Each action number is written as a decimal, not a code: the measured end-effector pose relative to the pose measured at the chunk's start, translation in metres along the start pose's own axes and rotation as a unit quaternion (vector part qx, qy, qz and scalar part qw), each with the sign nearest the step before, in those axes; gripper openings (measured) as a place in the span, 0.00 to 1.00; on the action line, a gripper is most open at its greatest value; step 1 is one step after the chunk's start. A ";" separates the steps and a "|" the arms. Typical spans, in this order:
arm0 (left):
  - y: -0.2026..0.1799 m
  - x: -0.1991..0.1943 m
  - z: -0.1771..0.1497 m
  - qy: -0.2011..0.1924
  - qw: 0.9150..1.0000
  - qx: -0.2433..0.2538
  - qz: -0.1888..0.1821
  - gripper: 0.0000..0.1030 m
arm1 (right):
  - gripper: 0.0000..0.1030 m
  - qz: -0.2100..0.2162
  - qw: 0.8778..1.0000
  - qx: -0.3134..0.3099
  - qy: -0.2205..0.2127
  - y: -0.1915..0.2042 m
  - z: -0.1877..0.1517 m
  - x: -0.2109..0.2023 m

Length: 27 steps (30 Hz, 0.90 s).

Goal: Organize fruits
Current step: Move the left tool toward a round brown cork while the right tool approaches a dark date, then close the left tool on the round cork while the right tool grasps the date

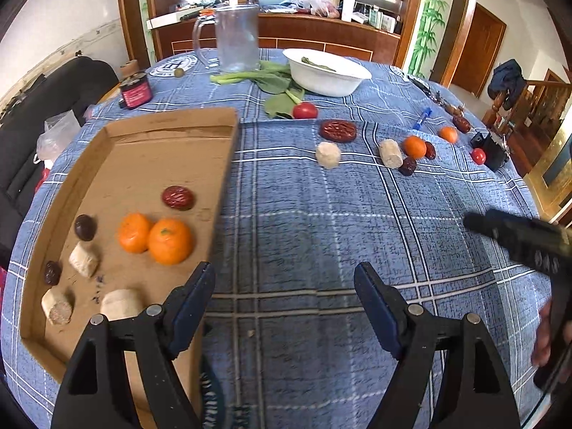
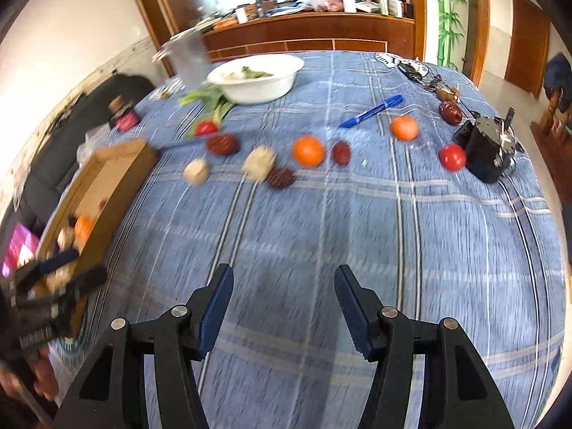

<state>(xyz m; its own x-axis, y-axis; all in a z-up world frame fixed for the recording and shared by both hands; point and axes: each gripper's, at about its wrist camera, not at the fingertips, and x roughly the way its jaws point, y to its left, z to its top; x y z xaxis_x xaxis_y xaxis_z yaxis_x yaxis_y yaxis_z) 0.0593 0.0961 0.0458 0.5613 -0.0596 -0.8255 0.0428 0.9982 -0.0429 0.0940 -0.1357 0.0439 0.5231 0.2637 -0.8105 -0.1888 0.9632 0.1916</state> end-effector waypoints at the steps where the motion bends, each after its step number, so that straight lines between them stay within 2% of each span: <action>1: -0.002 0.002 0.001 0.002 1.000 0.002 0.002 0.77 | 0.61 -0.004 1.000 -0.002 -0.003 -0.003 0.008 0.006; 10: -0.011 0.023 0.028 0.014 0.999 0.023 0.027 0.77 | 0.61 0.018 0.996 -0.086 0.006 0.006 0.046 0.070; 14: -0.012 0.033 0.037 0.019 0.999 0.028 0.032 0.77 | 0.60 0.037 0.994 -0.107 0.000 0.007 0.055 0.082; 15: -0.013 0.036 0.039 0.020 0.999 0.030 0.035 0.77 | 0.55 0.039 0.993 -0.110 -0.002 0.007 0.057 0.082; 17: -0.015 0.043 0.044 0.023 0.998 0.033 0.039 0.77 | 0.29 0.049 0.991 -0.125 -0.003 0.008 0.060 0.084; 21: -0.020 0.059 0.058 0.031 0.999 0.026 0.036 0.77 | 0.29 0.045 0.990 -0.135 -0.007 0.006 0.059 0.080; 27: -0.031 0.085 0.082 0.033 0.999 0.012 0.027 0.77 | 0.29 0.069 0.993 -0.092 -0.014 -0.010 0.051 0.062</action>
<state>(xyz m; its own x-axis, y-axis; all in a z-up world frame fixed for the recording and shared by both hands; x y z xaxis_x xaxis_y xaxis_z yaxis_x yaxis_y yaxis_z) 0.1738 0.0595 0.0232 0.5081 -0.0034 -0.8613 0.0344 0.9993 0.0163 0.1705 -0.1263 0.0199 0.5044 0.3958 -0.7674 -0.4067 0.8929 0.1932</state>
